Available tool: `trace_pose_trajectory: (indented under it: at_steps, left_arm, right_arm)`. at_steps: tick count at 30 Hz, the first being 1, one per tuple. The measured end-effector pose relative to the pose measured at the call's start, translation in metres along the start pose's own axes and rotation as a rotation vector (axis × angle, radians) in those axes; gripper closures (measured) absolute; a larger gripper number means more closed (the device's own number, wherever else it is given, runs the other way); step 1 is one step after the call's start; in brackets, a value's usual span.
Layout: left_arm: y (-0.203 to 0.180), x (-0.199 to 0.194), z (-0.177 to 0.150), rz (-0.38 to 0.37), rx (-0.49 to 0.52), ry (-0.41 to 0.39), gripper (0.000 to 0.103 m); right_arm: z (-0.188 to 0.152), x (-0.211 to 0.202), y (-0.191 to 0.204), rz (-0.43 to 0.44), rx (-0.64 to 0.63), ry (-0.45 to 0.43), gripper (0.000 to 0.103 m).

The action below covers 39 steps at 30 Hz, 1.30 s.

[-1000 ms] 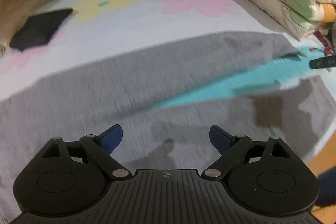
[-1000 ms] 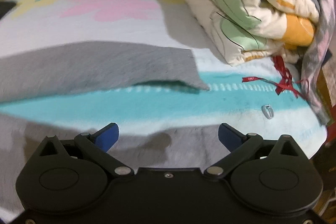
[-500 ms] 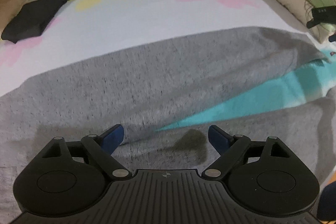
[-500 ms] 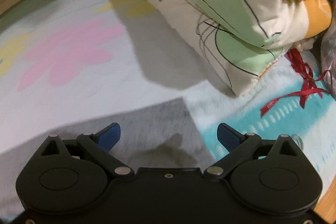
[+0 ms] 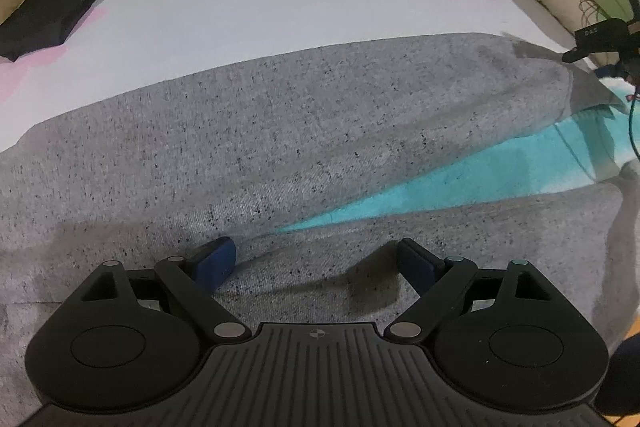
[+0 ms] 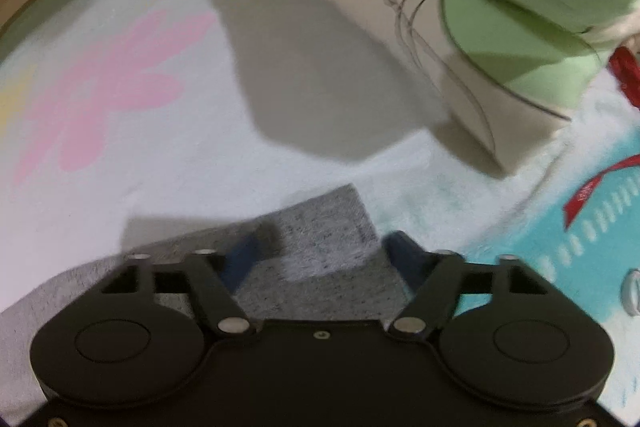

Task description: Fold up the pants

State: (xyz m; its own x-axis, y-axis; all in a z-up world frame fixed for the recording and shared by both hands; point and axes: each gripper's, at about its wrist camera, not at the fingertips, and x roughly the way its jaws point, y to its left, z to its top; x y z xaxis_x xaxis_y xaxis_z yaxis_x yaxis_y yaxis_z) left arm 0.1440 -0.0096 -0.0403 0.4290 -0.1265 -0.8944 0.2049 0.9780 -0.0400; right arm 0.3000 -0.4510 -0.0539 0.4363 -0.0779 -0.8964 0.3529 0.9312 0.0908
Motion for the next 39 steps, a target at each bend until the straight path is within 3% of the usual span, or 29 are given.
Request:
trace_pose_trajectory:
  at_steps: [2, 4, 7, 14, 20, 25, 29, 30, 31, 32, 33, 34, 36, 39]
  left_arm:
    - [-0.002, 0.000, 0.002, -0.001, 0.006, -0.005, 0.015]
    - [-0.005, -0.003, 0.003, -0.002, 0.014, -0.015, 0.015]
    - [-0.008, -0.006, 0.009, 0.003, 0.025, -0.034, 0.015]
    - [-0.018, -0.008, 0.022, -0.005, 0.004, -0.082, 0.015]
    - [-0.014, -0.005, 0.027, -0.012, -0.072, -0.085, 0.015]
    - [-0.011, -0.003, 0.027, 0.000, -0.102, -0.076, 0.015]
    - [-0.007, -0.003, 0.025, 0.006, -0.118, -0.069, 0.015]
    - [-0.005, -0.002, 0.024, 0.007, -0.122, -0.068, 0.015]
    - [-0.005, -0.003, 0.024, 0.009, -0.124, -0.067, 0.015]
    - [-0.004, -0.003, 0.024, 0.013, -0.126, -0.068, 0.015]
    - [-0.003, -0.003, 0.024, 0.014, -0.128, -0.067, 0.015]
    - [-0.003, -0.003, 0.024, 0.014, -0.129, -0.066, 0.015]
    - [-0.001, -0.004, 0.025, 0.012, -0.133, -0.066, 0.015]
    - [0.001, -0.008, 0.025, 0.013, -0.133, -0.076, 0.015]
  right_arm:
    - [-0.003, -0.004, 0.007, -0.018, -0.050, -0.022, 0.050]
    - [-0.005, -0.012, 0.013, -0.019, -0.081, -0.038, 0.084]
    - [-0.009, -0.036, 0.017, -0.022, -0.119, -0.116, 0.094]
    - [-0.037, -0.130, 0.018, 0.191, -0.265, -0.315, 0.095]
    - [-0.088, -0.180, 0.003, 0.315, -0.434, -0.347, 0.095]
    - [-0.131, -0.176, -0.026, 0.269, -0.487, -0.231, 0.099]
    - [-0.141, -0.159, -0.037, 0.103, -0.456, -0.114, 0.099]
    - [-0.139, -0.156, -0.038, 0.073, -0.425, -0.106, 0.097]
    - [-0.134, -0.158, -0.043, 0.045, -0.364, -0.098, 0.085]
    - [-0.127, -0.160, -0.046, 0.056, -0.296, -0.089, 0.081]
    - [-0.121, -0.163, -0.047, 0.109, -0.211, -0.081, 0.071]
    - [-0.117, -0.164, -0.049, 0.193, -0.122, -0.068, 0.052]
    - [-0.115, -0.163, -0.043, 0.320, 0.006, -0.051, 0.031]
    - [-0.115, -0.145, -0.026, 0.322, 0.098, 0.039, 0.028]
